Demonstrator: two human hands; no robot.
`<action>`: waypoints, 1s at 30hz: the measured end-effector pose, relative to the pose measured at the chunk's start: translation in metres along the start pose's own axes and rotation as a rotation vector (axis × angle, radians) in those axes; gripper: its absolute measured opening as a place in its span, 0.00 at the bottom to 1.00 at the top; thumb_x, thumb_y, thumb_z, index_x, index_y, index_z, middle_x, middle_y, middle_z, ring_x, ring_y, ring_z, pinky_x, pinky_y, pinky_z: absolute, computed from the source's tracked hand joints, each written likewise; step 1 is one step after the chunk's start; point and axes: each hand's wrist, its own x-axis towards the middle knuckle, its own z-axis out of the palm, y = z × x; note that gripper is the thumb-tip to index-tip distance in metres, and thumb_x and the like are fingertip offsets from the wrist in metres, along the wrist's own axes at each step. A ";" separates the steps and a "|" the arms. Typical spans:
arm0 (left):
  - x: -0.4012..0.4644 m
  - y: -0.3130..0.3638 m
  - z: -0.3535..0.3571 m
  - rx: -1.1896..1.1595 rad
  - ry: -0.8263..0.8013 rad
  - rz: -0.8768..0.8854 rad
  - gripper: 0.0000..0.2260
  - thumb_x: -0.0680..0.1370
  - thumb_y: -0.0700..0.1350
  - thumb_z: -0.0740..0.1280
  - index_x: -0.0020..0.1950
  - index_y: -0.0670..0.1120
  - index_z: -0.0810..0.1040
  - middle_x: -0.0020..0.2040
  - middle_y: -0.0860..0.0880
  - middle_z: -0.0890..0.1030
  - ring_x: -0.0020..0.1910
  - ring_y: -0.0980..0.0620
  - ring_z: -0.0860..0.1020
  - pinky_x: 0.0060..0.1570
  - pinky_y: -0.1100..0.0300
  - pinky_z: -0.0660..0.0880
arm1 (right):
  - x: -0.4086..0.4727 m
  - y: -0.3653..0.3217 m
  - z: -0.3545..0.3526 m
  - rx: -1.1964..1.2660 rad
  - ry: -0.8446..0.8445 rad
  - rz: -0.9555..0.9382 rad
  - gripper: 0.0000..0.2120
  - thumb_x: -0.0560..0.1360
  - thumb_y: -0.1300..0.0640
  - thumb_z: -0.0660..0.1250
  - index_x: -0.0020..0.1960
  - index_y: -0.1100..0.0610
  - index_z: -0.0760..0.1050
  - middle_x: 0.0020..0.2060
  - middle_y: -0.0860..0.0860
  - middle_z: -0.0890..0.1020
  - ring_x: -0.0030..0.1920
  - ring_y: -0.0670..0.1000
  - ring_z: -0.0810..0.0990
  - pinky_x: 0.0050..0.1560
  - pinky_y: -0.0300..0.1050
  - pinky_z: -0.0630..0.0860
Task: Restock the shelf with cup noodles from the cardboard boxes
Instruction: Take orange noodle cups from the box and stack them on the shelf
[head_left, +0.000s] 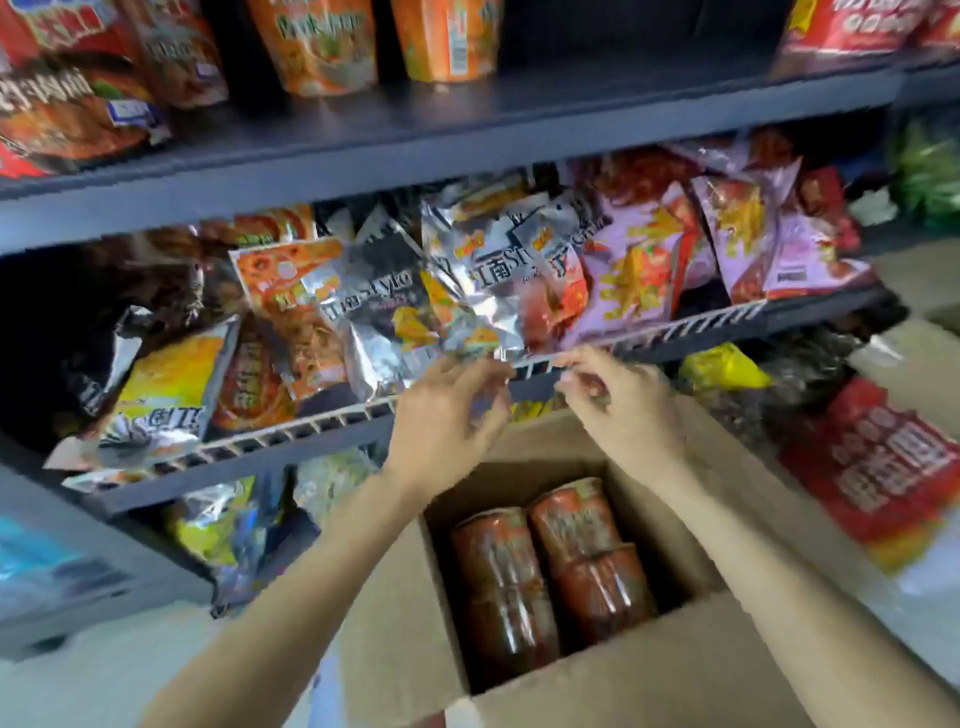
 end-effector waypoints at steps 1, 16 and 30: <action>-0.017 -0.002 0.017 -0.001 -0.142 -0.110 0.14 0.74 0.51 0.61 0.56 0.49 0.79 0.44 0.53 0.82 0.48 0.48 0.78 0.44 0.52 0.77 | -0.018 0.012 0.012 -0.043 -0.118 0.094 0.08 0.74 0.54 0.65 0.51 0.52 0.79 0.38 0.46 0.84 0.39 0.50 0.82 0.37 0.48 0.77; -0.083 -0.014 0.076 0.037 -0.462 -0.443 0.16 0.77 0.48 0.64 0.65 0.54 0.73 0.56 0.58 0.80 0.57 0.54 0.76 0.52 0.59 0.73 | -0.101 0.120 0.139 -0.261 -0.965 1.018 0.55 0.72 0.39 0.69 0.76 0.65 0.35 0.75 0.62 0.56 0.74 0.61 0.59 0.71 0.55 0.61; -0.078 -0.017 0.093 -0.038 -0.549 -0.479 0.14 0.77 0.46 0.64 0.63 0.54 0.75 0.54 0.58 0.80 0.52 0.58 0.78 0.53 0.59 0.76 | -0.092 0.139 0.130 -0.180 -0.971 1.061 0.62 0.65 0.40 0.75 0.76 0.61 0.33 0.75 0.60 0.57 0.73 0.61 0.61 0.70 0.55 0.63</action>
